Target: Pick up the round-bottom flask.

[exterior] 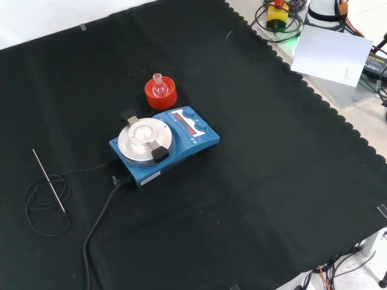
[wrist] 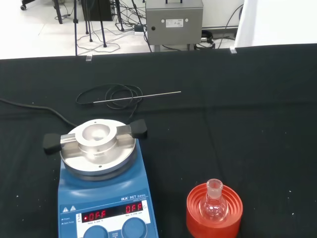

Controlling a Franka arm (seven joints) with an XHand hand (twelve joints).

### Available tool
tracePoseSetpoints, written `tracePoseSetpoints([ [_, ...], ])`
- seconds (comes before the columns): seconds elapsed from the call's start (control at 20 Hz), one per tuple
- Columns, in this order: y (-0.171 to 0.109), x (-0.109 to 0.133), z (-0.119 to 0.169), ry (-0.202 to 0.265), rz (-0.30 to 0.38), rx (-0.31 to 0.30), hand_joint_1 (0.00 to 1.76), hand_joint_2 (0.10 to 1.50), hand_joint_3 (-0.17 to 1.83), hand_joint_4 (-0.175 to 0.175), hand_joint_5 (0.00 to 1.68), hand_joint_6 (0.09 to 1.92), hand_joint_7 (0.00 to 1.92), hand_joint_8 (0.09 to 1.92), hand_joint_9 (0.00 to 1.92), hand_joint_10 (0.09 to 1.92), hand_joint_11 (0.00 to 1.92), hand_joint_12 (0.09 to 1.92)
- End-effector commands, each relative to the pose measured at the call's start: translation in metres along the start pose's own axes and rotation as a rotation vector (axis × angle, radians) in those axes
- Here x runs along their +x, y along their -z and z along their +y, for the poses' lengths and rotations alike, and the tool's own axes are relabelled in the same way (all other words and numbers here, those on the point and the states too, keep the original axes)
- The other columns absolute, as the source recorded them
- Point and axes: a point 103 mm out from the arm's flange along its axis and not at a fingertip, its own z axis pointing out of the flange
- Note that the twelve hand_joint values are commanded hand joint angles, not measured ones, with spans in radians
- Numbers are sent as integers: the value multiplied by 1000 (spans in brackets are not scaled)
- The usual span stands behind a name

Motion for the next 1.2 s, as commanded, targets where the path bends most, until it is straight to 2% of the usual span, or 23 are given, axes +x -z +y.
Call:
tracePoseSetpoints([
  [0.05, -9, -4, 11, -7, -2, 14, 0, 1332, 276, -34, 281, 87, 107, 479, 148, 611, 0, 896],
  [0.3, -28, -20, 23, -29, 13, 33, 11, 1331, 265, -35, 285, 87, 111, 479, 150, 611, 0, 895],
  [0.5, -47, -42, 38, -58, 35, 42, 25, 1330, 254, -36, 288, 87, 113, 478, 152, 610, 0, 894],
  [0.65, -66, -60, 53, -72, 68, -5, 75, 1312, 232, -35, 300, 87, 131, 486, 179, 621, 0, 912],
  [0.85, -94, -81, 76, -73, 103, -72, 257, 1249, 195, -45, 374, 87, 210, 531, 285, 660, 0, 1043],
  [1.0, -118, -95, 94, -86, 120, -49, 418, 1184, 184, -61, 458, 87, 294, 592, 395, 682, 0, 1203],
  [1.2, -154, -112, 113, -93, 137, -10, 454, 1146, 212, -69, 485, 87, 306, 628, 424, 680, 0, 1251],
])
